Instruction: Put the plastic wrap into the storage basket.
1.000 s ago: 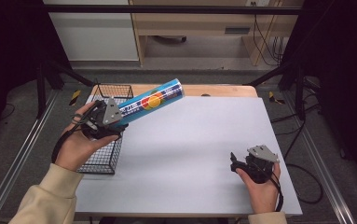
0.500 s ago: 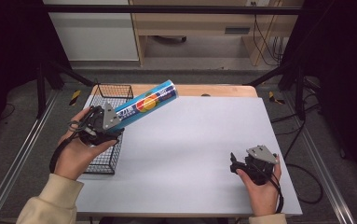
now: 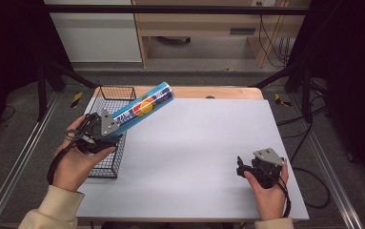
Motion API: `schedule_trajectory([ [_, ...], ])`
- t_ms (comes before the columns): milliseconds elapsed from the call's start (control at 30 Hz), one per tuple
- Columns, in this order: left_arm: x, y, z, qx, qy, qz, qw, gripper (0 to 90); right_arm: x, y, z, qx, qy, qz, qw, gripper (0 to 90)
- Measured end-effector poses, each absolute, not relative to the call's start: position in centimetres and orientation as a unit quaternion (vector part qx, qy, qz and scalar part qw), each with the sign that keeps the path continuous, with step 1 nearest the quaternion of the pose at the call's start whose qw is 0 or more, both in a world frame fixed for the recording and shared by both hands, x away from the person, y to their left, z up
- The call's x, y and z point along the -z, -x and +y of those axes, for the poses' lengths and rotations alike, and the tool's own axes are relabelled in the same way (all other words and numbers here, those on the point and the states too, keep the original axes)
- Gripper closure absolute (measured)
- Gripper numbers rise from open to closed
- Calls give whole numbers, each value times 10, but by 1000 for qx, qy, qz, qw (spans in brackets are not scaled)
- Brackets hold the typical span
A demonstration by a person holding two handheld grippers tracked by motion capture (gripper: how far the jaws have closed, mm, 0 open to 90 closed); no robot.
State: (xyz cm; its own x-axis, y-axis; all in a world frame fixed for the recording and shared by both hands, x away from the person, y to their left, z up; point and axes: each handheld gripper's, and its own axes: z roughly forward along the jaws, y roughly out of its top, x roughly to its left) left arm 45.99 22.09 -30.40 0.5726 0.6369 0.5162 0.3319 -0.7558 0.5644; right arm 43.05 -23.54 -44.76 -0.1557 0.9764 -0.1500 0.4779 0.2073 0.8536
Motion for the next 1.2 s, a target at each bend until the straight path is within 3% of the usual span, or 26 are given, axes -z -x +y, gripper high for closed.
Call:
schedule_trajectory([
  [1200, 314, -457, 258, -326, -835, 426, 123, 303, 447, -429, -233, -334, -538, 681, 368, 70],
])
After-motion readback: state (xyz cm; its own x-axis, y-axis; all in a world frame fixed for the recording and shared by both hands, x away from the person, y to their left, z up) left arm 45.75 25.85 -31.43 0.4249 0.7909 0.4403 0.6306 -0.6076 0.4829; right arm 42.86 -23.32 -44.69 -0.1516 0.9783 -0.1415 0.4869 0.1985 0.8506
